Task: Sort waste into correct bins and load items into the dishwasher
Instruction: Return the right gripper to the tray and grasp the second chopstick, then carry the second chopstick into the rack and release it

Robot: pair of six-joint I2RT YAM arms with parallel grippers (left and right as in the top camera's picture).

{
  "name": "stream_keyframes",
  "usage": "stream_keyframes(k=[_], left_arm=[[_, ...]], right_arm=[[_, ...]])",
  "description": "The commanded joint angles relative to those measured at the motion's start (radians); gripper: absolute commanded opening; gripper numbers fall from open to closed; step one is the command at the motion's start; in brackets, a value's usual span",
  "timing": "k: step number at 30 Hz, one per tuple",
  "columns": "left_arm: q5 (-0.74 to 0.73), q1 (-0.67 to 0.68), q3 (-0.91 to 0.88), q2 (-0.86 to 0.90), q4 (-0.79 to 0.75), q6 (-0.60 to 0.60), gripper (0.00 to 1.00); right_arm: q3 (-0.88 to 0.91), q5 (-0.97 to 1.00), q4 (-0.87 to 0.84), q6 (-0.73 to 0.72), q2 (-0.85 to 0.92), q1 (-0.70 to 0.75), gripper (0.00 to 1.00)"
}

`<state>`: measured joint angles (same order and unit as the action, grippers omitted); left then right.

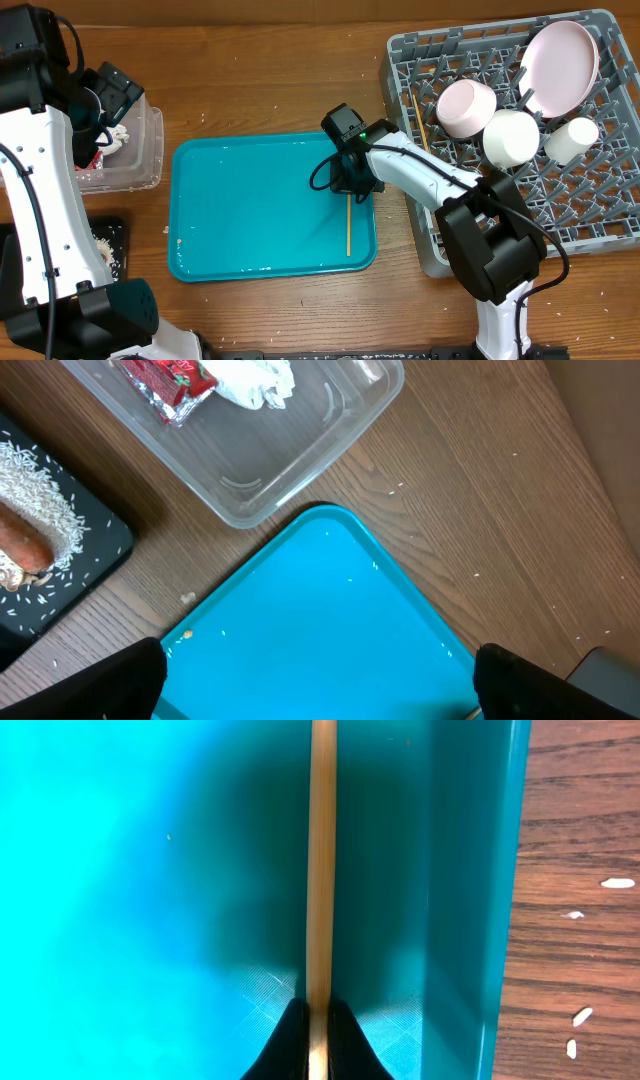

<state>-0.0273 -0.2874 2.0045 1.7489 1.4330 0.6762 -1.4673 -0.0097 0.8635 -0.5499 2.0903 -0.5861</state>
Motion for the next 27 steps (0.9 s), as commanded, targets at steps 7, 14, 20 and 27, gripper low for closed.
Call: stream_keyframes(k=[7,14,20,27], left_arm=[[-0.007,0.0,0.006,0.002,0.0,-0.019,1.0],[-0.007,0.0,0.006,0.002,0.0,-0.019,1.0],[-0.007,0.0,0.006,0.002,0.0,-0.019,1.0],[-0.007,0.0,0.006,0.002,0.0,-0.019,1.0]], right_arm=[[-0.198,0.017,0.192,0.06,-0.1,0.049,0.04],[-0.394,0.102,0.298,0.25,-0.264,0.225,0.04],[-0.391,0.045,0.277,0.509,-0.286,0.38,0.04],[-0.302,0.03,0.208,0.558,-0.246,0.418,0.04]])
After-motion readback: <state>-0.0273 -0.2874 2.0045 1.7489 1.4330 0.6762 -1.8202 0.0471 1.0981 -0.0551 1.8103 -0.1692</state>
